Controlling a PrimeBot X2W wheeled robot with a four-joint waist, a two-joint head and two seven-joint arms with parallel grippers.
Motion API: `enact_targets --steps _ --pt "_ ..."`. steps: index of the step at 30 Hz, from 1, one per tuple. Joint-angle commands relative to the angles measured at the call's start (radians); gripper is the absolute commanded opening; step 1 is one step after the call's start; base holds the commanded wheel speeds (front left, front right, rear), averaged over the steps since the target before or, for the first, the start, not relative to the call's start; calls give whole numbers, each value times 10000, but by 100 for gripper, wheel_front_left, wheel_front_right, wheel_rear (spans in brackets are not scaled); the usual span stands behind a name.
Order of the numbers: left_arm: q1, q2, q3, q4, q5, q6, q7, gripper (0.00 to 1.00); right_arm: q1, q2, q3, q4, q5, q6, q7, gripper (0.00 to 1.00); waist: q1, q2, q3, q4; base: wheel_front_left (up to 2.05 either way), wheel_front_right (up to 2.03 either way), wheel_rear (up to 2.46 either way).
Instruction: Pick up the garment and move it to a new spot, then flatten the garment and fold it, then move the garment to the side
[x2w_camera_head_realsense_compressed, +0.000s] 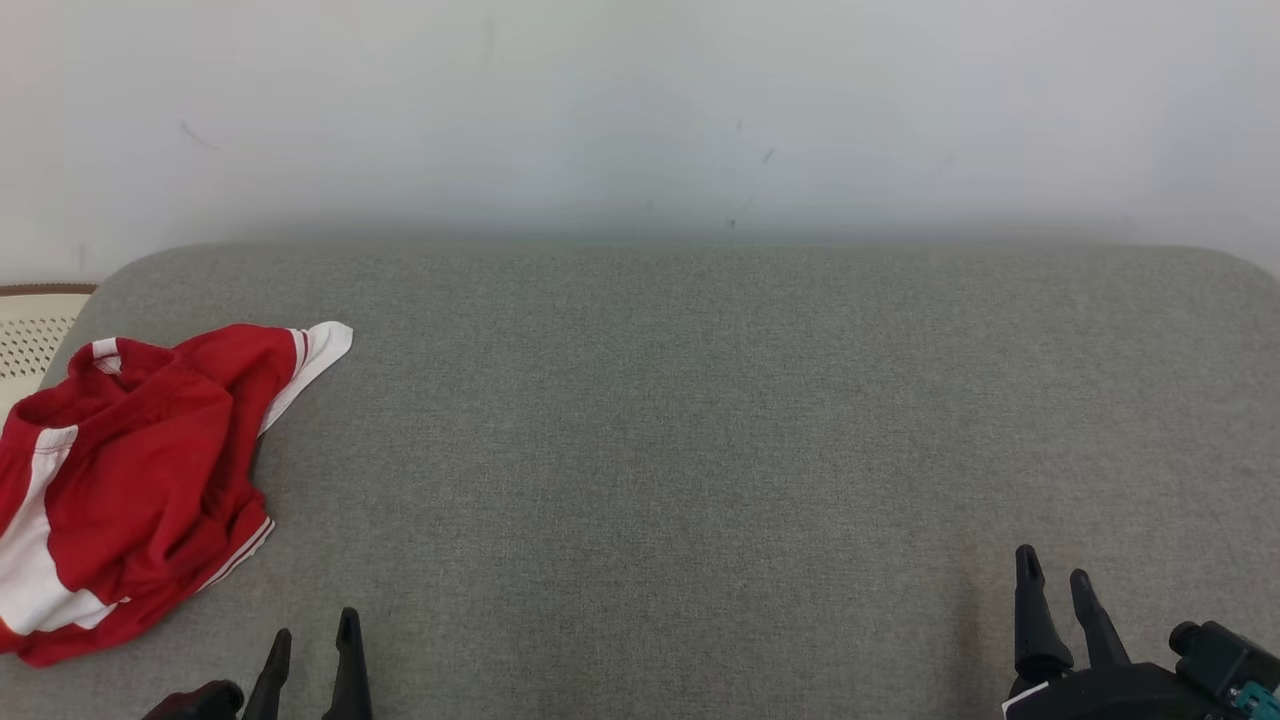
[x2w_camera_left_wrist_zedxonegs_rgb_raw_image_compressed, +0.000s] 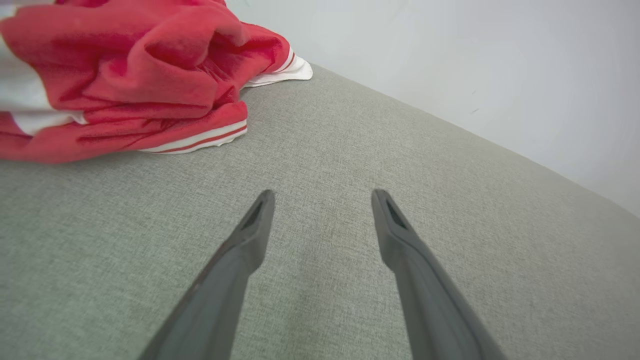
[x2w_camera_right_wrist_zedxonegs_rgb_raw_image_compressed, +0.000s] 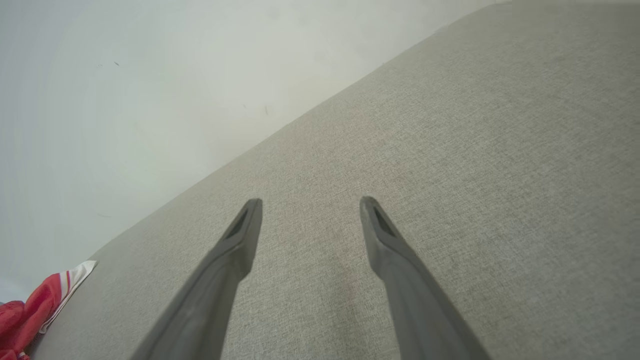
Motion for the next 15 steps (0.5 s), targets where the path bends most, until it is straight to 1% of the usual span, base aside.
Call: enact_targets --steps 1,7,15 --pt "-204 87 -28 -112 269 -24 -111 100 -110 -6 -55 -110 -291 5 -104 100 0 0 4 -1 0 0 0" --pt "-191 48 -40 -201 856 -37 -267 100 -131 -98 225 -205 -995 5 -250 100 0 0 16 -7 0 0 0" --pt "-209 -97 -129 -116 1541 -232 -444 100 -138 -239 886 -154 -1962 6 -444 100 0 0 1 -15 0 0 0"
